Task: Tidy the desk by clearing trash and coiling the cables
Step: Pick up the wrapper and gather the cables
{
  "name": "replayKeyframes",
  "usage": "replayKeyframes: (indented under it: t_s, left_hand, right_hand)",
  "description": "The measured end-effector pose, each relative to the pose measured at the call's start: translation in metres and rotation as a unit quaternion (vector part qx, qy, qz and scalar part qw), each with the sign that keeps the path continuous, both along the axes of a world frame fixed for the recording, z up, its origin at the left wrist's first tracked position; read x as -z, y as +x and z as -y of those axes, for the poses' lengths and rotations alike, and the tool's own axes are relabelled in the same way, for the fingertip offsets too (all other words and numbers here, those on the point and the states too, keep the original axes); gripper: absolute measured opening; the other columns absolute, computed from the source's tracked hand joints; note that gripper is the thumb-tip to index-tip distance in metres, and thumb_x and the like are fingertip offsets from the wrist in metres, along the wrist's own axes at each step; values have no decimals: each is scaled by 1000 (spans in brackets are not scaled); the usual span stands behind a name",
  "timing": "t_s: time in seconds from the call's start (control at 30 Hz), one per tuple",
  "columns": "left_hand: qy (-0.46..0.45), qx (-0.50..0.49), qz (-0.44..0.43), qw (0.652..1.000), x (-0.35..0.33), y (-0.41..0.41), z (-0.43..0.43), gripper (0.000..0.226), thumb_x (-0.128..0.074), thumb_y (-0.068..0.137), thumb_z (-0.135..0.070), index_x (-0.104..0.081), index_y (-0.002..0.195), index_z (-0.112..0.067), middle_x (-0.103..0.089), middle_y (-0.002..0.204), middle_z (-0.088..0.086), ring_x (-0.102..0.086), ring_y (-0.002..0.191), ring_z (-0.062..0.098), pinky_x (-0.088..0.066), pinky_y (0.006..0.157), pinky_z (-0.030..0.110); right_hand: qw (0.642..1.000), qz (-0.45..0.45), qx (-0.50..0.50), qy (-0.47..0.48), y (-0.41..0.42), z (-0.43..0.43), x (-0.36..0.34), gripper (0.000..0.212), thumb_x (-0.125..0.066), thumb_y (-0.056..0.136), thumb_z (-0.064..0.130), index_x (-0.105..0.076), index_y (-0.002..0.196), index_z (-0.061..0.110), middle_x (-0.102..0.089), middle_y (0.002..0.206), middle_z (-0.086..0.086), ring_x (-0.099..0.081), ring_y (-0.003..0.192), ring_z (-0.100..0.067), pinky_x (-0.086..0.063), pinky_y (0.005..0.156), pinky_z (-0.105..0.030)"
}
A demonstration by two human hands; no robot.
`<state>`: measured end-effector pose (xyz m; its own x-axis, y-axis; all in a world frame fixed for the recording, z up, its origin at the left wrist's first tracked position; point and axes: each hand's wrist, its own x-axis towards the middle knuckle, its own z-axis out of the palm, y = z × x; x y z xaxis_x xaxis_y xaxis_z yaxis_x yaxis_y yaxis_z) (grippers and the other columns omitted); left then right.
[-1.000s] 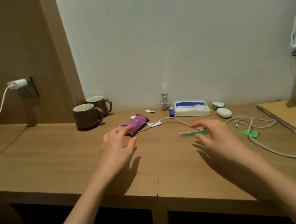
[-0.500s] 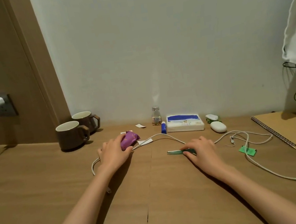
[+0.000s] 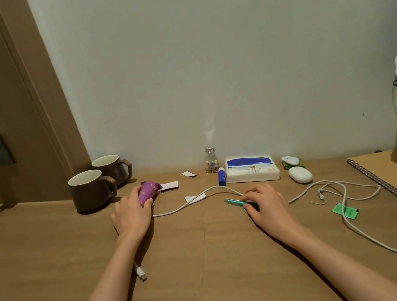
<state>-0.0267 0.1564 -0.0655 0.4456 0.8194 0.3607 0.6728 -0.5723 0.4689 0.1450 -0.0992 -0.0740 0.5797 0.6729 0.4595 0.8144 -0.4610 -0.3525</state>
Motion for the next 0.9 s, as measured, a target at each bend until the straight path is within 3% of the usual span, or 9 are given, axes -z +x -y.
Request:
replayKeyframes:
  t_s: [0.13,0.23,0.37,0.5,0.73,0.8,0.9]
  left_hand:
    - [24,-17,-15,999,2,3,4,53,-52,92,-36,-37,141,-22,-49,133,13,-45,119,34,-41,96,45]
    - [90,-20,-25,995,1,7,7,51,-55,90,-34,-43,138,-21,-47,135,14,-41,122,34,-36,100,44]
    - [167,57,35,984,-10,23,15,40,-59,88,-25,-56,125,-12,-57,121,13,-46,116,31,-36,99,41]
    - [111,143,19,983,-19,51,25,40,-53,92,-23,-50,132,-17,-53,127,8,-44,120,25,-43,93,38]
    - [4,163,-141,976,-5,89,10,44,-43,95,-21,-37,139,-17,-46,135,14,-45,122,34,-45,93,45]
    - [-4,149,-158,976,-1,96,6,36,-38,96,-22,-43,130,-13,-50,126,18,-46,116,36,-44,90,45]
    - [29,146,-118,982,3,101,6,18,-38,94,-16,-52,103,-8,-60,107,17,-52,102,36,-44,77,41]
  right_hand:
    - [1000,-19,9,9,3,-1,1,23,-61,90,28,-67,112,27,-61,112,10,-48,104,-7,-42,86,-24]
    - [1000,-25,8,6,4,0,2,22,-60,90,30,-67,111,28,-61,111,10,-49,102,-7,-43,86,-25]
    - [1000,-16,1,0,3,1,4,22,-60,89,35,-66,110,30,-61,113,11,-48,105,-6,-40,86,-24]
    - [1000,-9,3,8,2,1,3,22,-58,89,43,-66,108,34,-60,112,15,-47,106,-6,-36,84,-27]
    - [999,-28,8,36,6,1,0,24,-57,89,43,-65,109,33,-61,113,14,-45,106,-5,-35,83,-26]
    - [999,-34,3,33,7,0,0,26,-56,89,43,-64,111,32,-61,114,14,-45,107,-5,-36,85,-26]
    - [999,-37,1,32,10,-1,0,26,-56,90,44,-64,112,32,-61,115,14,-45,107,-4,-35,84,-25]
